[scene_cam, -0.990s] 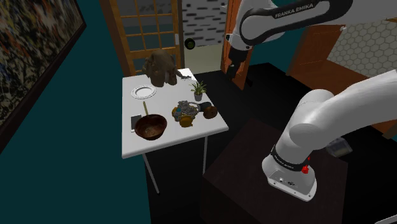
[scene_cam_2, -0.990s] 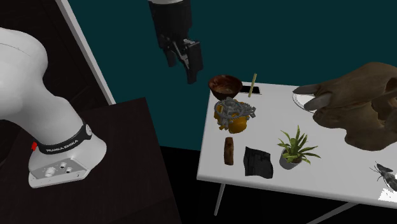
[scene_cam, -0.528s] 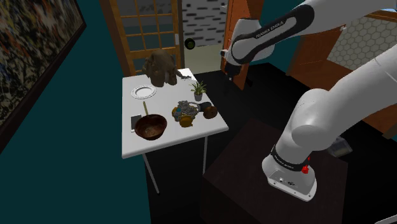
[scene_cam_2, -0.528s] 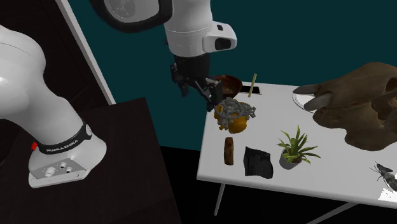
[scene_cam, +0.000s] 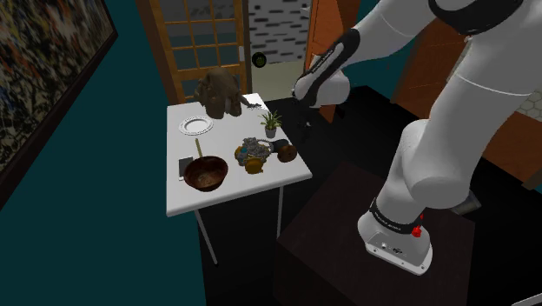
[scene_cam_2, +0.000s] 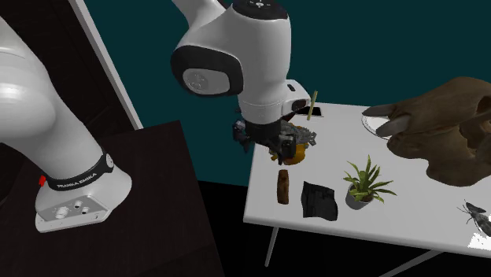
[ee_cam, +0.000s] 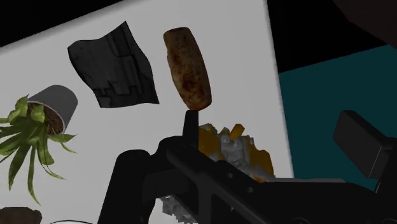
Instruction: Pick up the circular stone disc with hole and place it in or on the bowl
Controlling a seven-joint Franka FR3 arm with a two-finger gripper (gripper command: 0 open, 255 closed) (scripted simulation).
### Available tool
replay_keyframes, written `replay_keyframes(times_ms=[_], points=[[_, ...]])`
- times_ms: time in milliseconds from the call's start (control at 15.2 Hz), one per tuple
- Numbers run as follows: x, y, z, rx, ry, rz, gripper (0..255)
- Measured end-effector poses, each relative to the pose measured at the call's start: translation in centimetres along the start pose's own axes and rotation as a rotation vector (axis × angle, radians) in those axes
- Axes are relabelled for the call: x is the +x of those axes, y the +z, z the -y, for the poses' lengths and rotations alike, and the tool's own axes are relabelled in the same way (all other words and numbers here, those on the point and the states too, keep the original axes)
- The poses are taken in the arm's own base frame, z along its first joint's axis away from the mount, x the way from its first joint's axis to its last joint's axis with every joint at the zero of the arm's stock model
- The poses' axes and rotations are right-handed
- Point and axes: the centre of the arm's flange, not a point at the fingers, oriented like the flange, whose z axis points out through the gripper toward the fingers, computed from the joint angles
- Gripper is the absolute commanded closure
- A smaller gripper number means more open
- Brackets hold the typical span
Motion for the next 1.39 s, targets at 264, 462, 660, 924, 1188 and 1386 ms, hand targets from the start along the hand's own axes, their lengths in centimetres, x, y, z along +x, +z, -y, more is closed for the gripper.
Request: replay_keyframes(times_ms=[264, 462, 660, 924, 1188, 1386], points=[[0.6, 4.2, -2.3, -0.003, -0.134, -0.009, 0], [1.0, 7.8, -4.3, -0.004, -0.229, -0.020, 0], [1.3, 10.6, -5.2, -0.003, -0.297, -0.027, 0], [1.4, 12.9, -5.4, -0.003, -0.308, -0.029, 0], [1.5, 14.6, -5.5, -0.003, -0.309, -0.029, 0], [1.5, 14.7, -5.4, -0.003, -0.309, -0.030, 0]])
